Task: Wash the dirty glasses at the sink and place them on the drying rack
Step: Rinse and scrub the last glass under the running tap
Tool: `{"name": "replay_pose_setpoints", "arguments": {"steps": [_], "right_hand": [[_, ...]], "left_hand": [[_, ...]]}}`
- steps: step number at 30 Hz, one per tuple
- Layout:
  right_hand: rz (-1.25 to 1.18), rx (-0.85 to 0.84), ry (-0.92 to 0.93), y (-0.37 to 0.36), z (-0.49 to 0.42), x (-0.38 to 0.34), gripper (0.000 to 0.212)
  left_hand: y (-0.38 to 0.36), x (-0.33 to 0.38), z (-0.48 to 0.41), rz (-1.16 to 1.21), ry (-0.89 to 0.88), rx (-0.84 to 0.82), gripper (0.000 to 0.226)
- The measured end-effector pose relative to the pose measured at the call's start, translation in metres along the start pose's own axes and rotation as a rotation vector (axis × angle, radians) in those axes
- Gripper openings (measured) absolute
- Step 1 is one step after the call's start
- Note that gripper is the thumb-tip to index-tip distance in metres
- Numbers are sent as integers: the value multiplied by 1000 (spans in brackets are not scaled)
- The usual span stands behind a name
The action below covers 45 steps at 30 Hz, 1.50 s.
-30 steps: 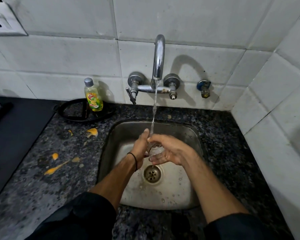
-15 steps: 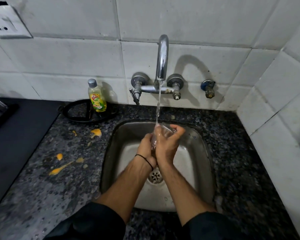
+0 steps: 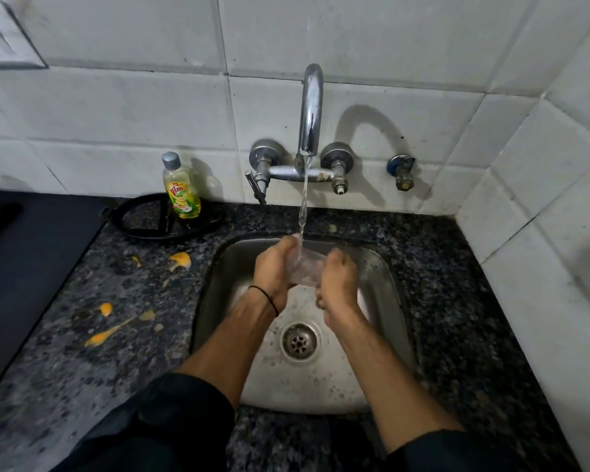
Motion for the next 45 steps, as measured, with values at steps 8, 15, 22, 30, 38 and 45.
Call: {"name": "replay_pose_setpoints", "arguments": {"steps": [8, 15, 22, 30, 38, 45], "right_hand": [[-110, -104, -159, -5, 36, 18, 46], [122, -146, 304, -4, 43, 26, 38], [354, -43, 454, -8, 30, 26, 63], [524, 69, 613, -16, 27, 2, 60], [390, -161, 649, -5, 9, -26, 45], [776, -428, 901, -2, 19, -17, 15]], "left_hand": [[-4, -8, -10, 201, 54, -97, 26], [-14, 8, 3, -122, 76, -58, 75], [-7, -6, 27, -225, 1, -215, 73], [7, -2, 20, -345, -6, -51, 71], [21, -14, 24, 109, 266, -61, 40], [27, -16, -5, 372, 318, 97, 35]]}}
Point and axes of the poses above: each hand's wrist, its own z-axis away from the middle knuckle, its own y-axis out of the back of the hand, x = y × z, the point moved 2 cm from there along -z, towards the middle knuckle
